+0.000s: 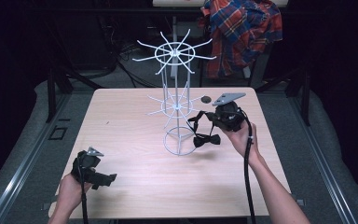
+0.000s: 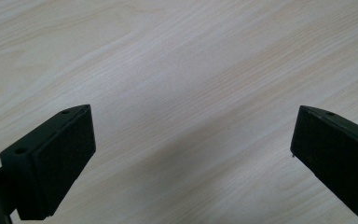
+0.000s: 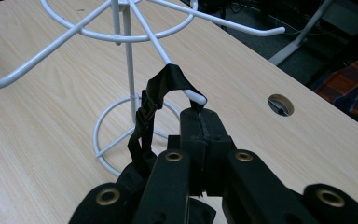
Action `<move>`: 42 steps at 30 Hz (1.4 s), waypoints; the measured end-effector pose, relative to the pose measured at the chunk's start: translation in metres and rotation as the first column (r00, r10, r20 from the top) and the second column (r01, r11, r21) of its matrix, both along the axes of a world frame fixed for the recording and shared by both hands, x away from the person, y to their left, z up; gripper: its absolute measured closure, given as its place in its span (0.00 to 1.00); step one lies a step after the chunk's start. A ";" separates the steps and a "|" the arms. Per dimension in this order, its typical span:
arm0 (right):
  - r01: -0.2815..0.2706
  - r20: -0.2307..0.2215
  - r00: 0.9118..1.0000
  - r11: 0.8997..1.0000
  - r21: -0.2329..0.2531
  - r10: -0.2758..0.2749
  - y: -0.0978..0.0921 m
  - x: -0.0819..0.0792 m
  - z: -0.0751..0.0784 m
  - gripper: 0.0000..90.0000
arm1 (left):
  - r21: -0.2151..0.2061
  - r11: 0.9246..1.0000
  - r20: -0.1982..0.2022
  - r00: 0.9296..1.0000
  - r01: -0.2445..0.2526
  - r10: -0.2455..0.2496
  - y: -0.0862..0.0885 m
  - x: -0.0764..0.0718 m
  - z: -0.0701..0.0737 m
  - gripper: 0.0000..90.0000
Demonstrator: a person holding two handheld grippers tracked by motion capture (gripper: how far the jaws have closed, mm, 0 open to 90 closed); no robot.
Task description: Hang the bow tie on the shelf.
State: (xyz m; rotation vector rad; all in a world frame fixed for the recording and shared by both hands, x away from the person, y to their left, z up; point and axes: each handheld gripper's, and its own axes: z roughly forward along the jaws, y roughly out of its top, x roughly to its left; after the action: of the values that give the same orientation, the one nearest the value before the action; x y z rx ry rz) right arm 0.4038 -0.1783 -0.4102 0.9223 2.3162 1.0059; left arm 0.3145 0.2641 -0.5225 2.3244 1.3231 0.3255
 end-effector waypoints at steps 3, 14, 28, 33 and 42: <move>-0.002 -0.002 1.000 1.000 -0.001 0.002 0.002 0.000 -0.001 1.00 | 0.001 1.000 0.001 1.000 -0.003 0.003 0.001 0.000 0.000 0.00; -0.006 0.005 1.000 1.000 -0.004 0.006 0.009 0.001 -0.004 1.00 | -0.003 1.000 0.002 1.000 -0.022 0.022 0.005 -0.004 -0.001 0.00; -0.015 0.008 1.000 1.000 -0.010 0.015 0.022 0.004 -0.009 1.00 | 0.002 0.999 -0.003 0.999 -0.038 0.038 0.011 -0.009 -0.001 0.00; -0.020 0.003 1.000 1.000 -0.018 0.021 0.025 0.004 -0.010 0.99 | 0.000 0.999 -0.001 0.999 -0.043 0.043 0.013 -0.010 -0.001 0.00; -0.015 -0.005 1.000 1.000 -0.013 0.015 0.024 0.004 -0.010 0.99 | 0.001 0.999 0.000 0.999 -0.040 0.040 0.013 -0.010 0.000 0.00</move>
State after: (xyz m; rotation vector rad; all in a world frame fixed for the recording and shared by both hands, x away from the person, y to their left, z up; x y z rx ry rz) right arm 0.4080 -0.1545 -0.4206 0.9048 2.3343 0.9946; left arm 0.3043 0.2767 -0.5230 2.3010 1.3716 0.3383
